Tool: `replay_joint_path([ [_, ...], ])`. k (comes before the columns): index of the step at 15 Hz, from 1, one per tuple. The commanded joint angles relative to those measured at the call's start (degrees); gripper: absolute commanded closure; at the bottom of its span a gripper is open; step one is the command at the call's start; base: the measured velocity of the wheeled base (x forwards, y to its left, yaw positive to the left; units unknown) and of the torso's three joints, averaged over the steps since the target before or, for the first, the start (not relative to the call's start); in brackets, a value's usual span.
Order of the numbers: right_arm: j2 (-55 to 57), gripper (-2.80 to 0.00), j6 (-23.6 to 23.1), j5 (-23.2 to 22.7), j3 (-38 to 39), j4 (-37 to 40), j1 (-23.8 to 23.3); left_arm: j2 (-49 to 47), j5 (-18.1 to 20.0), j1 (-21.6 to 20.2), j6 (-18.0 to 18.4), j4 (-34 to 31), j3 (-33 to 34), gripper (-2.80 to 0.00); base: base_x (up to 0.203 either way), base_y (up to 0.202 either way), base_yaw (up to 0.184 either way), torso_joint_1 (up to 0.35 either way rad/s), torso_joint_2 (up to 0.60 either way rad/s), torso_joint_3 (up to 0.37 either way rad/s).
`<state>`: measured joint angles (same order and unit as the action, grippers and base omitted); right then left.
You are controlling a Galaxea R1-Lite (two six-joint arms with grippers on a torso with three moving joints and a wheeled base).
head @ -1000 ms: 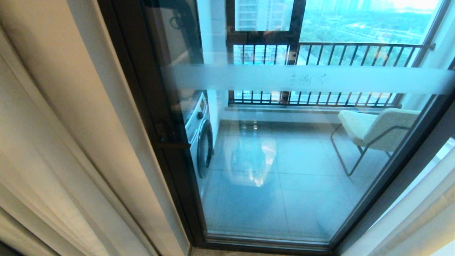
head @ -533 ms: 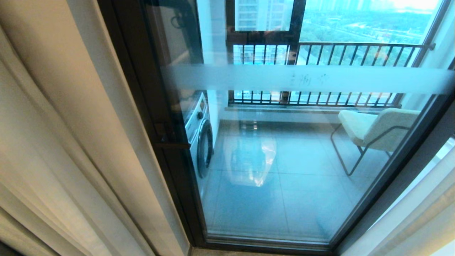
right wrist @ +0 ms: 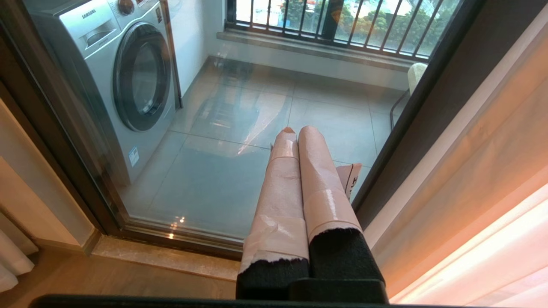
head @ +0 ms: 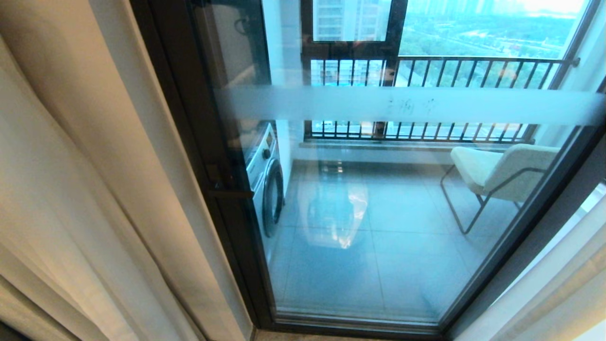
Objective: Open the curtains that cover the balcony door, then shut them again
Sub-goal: Close the inner curtains on both sides
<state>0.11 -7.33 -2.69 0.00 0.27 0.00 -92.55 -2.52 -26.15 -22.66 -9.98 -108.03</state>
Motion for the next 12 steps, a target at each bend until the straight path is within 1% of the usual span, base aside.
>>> replay_joint_path([
  [1,-0.11,0.0,-0.06,-0.03,0.0,0.0,0.0,3.36,0.05,1.77,-0.04,1.29,3.36,0.0,0.0,0.0,0.0,0.0,0.0,0.0],
  [5,-0.11,0.0,-0.06,-0.03,0.0,0.0,0.0,6.08,0.11,6.82,-0.1,2.24,5.58,0.0,0.0,0.0,0.0,0.0,0.0,0.0],
  [12,-0.11,0.0,-0.06,-0.03,0.0,0.0,0.0,8.95,-0.02,20.4,0.01,2.16,6.6,0.0,0.0,0.0,0.0,0.0,0.0,0.0],
])
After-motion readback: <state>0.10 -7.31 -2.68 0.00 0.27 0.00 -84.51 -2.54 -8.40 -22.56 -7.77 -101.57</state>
